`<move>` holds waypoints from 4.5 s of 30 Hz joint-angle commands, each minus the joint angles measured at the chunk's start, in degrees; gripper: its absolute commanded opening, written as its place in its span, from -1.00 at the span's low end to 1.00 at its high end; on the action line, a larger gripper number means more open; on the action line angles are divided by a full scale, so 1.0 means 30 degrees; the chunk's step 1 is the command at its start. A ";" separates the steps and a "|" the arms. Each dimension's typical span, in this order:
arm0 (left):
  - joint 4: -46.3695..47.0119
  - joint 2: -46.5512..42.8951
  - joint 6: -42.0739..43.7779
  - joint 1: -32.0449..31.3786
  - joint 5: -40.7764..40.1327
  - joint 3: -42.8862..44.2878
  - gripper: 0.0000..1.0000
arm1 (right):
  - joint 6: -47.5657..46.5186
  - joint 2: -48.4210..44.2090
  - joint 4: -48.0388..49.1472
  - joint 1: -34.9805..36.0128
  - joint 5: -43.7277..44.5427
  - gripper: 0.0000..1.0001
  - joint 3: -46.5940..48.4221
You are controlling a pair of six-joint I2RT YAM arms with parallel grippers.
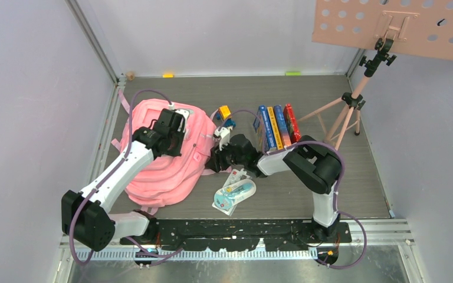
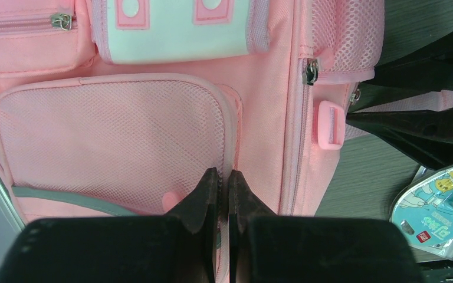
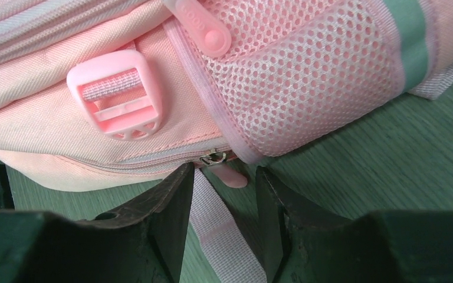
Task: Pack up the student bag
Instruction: Unzip the student bag at the center of the board.
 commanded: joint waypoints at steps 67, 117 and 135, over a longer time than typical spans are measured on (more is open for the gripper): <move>0.0992 -0.0087 -0.0472 0.1107 -0.0083 0.0521 -1.00 | 0.1495 -0.2449 -0.4965 0.4196 0.0133 -0.99 0.1222; 0.1695 -0.1034 -0.0329 0.1709 0.1427 0.0219 -1.00 | 0.9293 -0.7656 -0.9825 0.4121 1.0926 0.42 0.0918; 0.1761 -0.1057 -0.0300 0.1709 0.1610 0.0170 -1.00 | 1.4662 -0.2928 -0.5459 0.4138 0.8654 0.21 0.2685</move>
